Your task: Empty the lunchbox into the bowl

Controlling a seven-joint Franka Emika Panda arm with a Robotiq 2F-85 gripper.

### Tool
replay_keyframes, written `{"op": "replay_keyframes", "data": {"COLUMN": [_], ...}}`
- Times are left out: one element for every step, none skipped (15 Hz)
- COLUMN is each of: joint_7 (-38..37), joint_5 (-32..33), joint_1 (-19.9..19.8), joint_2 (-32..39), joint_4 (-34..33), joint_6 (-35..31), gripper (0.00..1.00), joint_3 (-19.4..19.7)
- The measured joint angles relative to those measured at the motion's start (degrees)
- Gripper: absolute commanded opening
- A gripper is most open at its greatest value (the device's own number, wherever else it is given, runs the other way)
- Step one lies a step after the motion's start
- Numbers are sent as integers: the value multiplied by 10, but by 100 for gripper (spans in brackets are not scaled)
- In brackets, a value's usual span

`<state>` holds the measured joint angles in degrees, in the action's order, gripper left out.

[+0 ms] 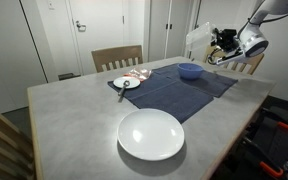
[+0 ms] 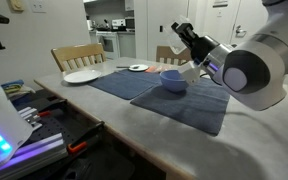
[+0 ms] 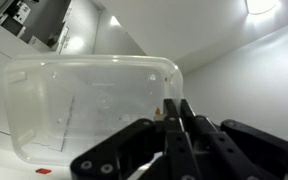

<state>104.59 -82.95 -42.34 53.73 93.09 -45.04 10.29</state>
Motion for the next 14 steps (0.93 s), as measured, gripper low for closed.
{"op": "replay_keyframes", "data": {"joint_7": [0,0,1,1,1,1,1,0,-1,-4,-7,-10,-16,-22], "joint_5": [-7,-13,-18,-20,-21,-21,-21,-21,-21,-21,-21,-20,-20,-18], "joint_1": [-3,-5,-7,-9,-9,-9,-8,-7,-5,-2,2,7,14,20], "joint_2": [5,11,15,19,22,23,24,23,23,22,21,19,19,17], "joint_4": [0,0,0,0,0,0,0,-1,-3,-4,-6,-7,-9,-12], "joint_6": [4,7,11,14,16,17,17,17,17,17,16,15,13,11], "gripper": [2,2,2,2,2,2,2,2,2,2,2,2,2,2], "joint_3": [0,0,1,2,2,2,2,2,2,4,7,13,20,26]}}
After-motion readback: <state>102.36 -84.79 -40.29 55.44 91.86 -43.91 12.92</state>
